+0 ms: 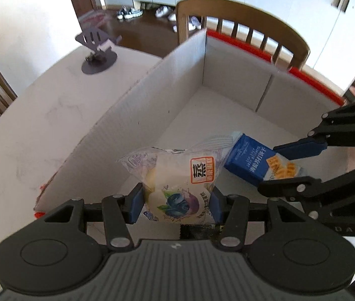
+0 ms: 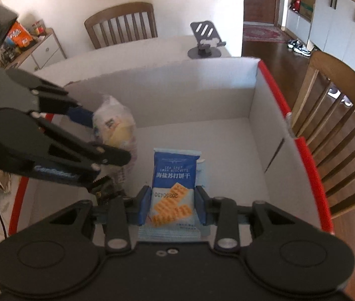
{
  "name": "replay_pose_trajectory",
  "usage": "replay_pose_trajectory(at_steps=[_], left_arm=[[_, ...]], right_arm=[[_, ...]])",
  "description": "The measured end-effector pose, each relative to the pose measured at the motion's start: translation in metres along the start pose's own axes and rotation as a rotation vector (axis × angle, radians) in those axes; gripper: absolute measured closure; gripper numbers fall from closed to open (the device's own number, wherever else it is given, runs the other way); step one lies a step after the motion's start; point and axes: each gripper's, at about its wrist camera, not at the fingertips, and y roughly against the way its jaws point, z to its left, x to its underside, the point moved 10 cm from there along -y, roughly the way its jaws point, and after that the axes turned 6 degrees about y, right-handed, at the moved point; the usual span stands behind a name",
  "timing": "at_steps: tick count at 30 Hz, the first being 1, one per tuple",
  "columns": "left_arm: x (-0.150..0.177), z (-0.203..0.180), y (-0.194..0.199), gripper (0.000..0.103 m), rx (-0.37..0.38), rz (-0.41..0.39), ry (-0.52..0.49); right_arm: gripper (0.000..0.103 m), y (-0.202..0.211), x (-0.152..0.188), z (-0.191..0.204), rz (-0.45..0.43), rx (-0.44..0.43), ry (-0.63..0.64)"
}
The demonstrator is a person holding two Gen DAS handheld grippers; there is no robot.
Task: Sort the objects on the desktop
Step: 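Lower the bread bag into the box and open the left gripper while the right releases the cracker packet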
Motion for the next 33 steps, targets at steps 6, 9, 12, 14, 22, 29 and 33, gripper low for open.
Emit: replay_pose_trajectory(at_steps=[6, 9, 12, 14, 22, 29, 33], left_arm=[[0.005, 0.004, -0.018, 0.052, -0.013, 0.059, -0.012], [0.009, 0.005, -0.03, 0.052, -0.022, 0.099, -0.021], [0.01, 0.005, -0.033, 0.052, -0.021, 0.103, -0.024], [0.01, 0.004, -0.033, 0.052, -0.016, 0.108, -0.026], [0.01, -0.004, -0.033, 0.046, -0.008, 0.099, -0.061], [0.01, -0.007, -0.022, 0.027, 0.001, 0.061, -0.069], [0.009, -0.007, -0.012, 0.027, 0.01, 0.033, -0.062]], right_arm=[[0.067, -0.01, 0.005, 0.007, 0.052, -0.011, 0.027], [0.067, -0.016, 0.007, 0.007, 0.079, -0.001, 0.042], [0.067, -0.021, 0.01, 0.008, 0.099, -0.007, 0.043], [0.067, -0.021, 0.011, 0.01, 0.1, -0.011, 0.053], [0.061, -0.022, 0.01, 0.012, 0.102, -0.016, 0.06], [0.049, -0.015, 0.012, 0.007, 0.093, -0.006, 0.048], [0.043, -0.006, 0.01, 0.006, 0.072, 0.0, 0.052]])
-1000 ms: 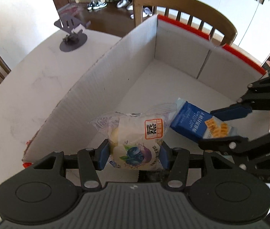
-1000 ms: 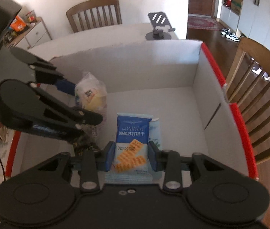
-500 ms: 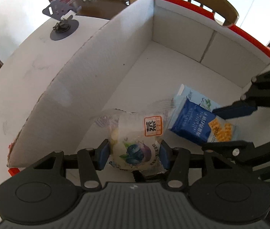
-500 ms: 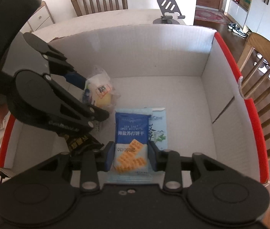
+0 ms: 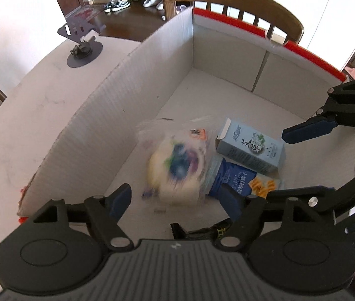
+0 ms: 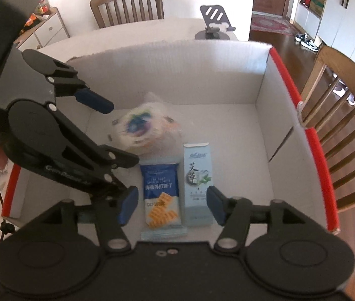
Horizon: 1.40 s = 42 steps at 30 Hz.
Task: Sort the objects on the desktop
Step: 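Lower the bread bag into the box and open the left gripper while the right releases the cracker packet, then withdraw both grippers from the shoebox back over the table items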
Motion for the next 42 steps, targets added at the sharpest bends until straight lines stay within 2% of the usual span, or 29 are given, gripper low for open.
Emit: replay_pose_trajectory(at_steps=[13, 23, 42], left_arm=[[0.008, -0.003, 0.044, 0.026, 0.01, -0.106, 0.03], [0.026, 0.002, 0.087, 0.026, 0.029, -0.198, 0.093], [0.071, -0.001, 0.144, 0.026, 0.078, -0.317, 0.155]], right_arm=[[0.041, 0.029, -0.003, 0.003, -0.047, 0.019, 0.007], [0.04, 0.051, -0.002, 0.009, -0.081, 0.028, -0.01], [0.038, 0.067, -0.009, 0.053, -0.124, 0.016, -0.07]])
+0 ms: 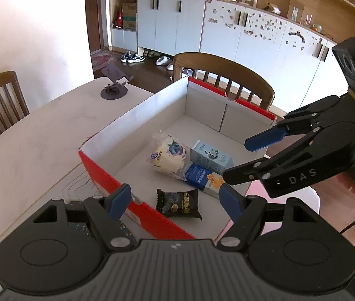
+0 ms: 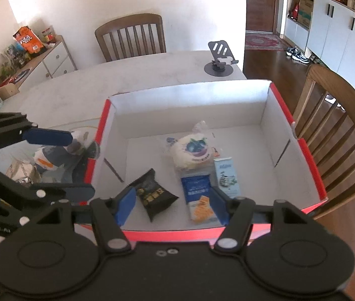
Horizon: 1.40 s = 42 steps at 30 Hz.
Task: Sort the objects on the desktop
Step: 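Withdraw both grippers from the shoebox back over the table items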
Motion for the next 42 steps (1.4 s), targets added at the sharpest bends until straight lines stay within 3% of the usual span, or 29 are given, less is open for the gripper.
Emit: replay_pose_trajectory(at_steps=[11, 13, 17, 21, 42], left_arm=[[0.04, 0.02, 0.039, 0.026, 0.015, -0.025, 0.037], [0.049, 0.024, 0.047, 0.019, 0.018, -0.033, 0.046], [0.066, 0.033, 0.061, 0.017, 0.016, -0.043, 0.052], [0.084, 0.048, 0.075, 0.001, 0.005, -0.055, 0.074], [0.164, 0.127, 0.142, 0.0, -0.094, -0.126, 0.216]], right_arm=[[0.038, 0.01, 0.003, 0.045, -0.032, -0.003, -0.014], [0.038, 0.012, 0.004, 0.054, -0.04, -0.006, -0.024], [0.037, 0.013, 0.004, 0.075, -0.061, -0.016, -0.036], [0.033, 0.012, 0.003, 0.101, -0.076, -0.026, -0.016], [0.03, -0.01, 0.004, 0.208, -0.093, -0.099, 0.07]])
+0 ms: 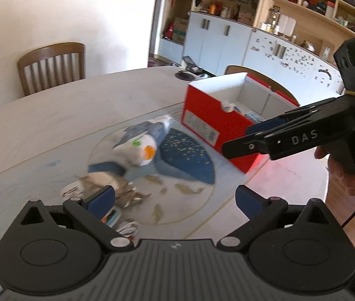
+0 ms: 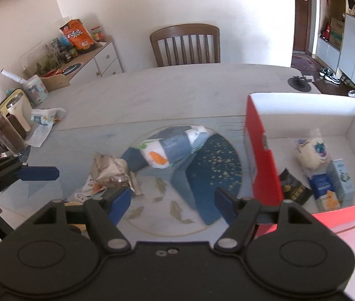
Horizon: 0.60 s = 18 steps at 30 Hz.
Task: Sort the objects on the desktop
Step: 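Withdraw both grippers from the shoebox back over the table items, then grasp the orange toy figure with the right gripper while the left grasps the black seaweed packet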
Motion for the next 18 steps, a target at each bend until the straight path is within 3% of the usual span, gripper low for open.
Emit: replay_pose_trajectory(at_steps=[18], left_arm=[[0.041, 0.102, 0.032, 0.0, -0.142, -0.027, 0.165]], right_arm=[[0.03, -0.013, 0.016, 0.081, -0.005, -0.043, 0.073]])
